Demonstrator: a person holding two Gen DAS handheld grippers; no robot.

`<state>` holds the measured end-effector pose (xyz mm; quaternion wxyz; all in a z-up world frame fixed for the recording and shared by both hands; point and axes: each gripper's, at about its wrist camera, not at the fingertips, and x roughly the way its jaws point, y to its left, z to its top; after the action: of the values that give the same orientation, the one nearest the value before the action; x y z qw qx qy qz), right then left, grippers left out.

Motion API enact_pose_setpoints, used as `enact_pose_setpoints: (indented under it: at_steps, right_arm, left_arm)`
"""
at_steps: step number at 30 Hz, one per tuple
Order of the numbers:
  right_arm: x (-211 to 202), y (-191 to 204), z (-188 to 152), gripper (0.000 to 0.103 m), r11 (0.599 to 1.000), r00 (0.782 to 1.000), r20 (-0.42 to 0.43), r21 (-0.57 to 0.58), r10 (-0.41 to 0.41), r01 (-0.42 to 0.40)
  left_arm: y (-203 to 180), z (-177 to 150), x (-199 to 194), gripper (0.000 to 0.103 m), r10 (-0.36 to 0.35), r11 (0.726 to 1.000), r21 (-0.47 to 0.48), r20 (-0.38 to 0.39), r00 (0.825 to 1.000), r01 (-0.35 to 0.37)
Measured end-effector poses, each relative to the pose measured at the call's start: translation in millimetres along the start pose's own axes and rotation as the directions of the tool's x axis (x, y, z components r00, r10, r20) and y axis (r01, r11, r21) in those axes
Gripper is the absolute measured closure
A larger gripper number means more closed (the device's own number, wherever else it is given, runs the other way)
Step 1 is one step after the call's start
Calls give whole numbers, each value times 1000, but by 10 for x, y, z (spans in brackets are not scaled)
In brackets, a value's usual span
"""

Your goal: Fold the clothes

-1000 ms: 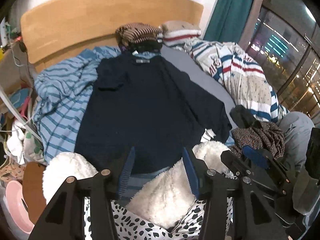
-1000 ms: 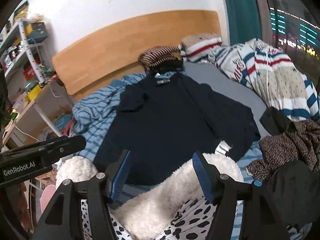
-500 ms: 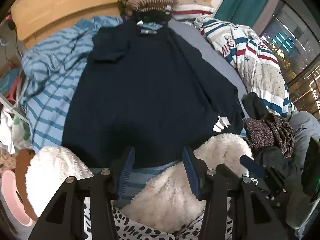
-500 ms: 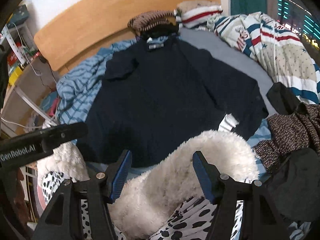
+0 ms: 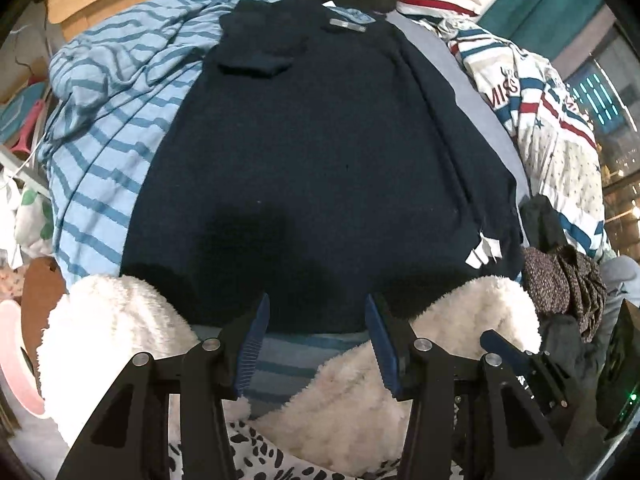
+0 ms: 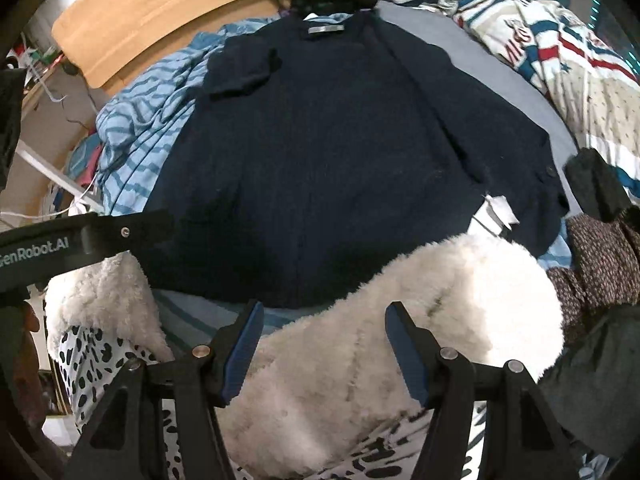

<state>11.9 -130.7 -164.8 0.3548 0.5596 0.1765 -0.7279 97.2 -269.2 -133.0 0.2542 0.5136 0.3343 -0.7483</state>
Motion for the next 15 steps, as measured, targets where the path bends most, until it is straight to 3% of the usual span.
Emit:
enact_pose_setpoints:
  at_steps: [6, 15]
  right_arm:
    - [-69, 87, -24, 36, 999, 999, 22, -25, 31, -30]
    - [-323, -93, -220, 36, 999, 996, 78, 16, 39, -40]
  left_arm:
    - [-38, -48, -112, 52, 13, 1000, 17, 22, 1000, -14]
    - [-145, -207, -409, 52, 8, 998, 55, 66, 998, -12]
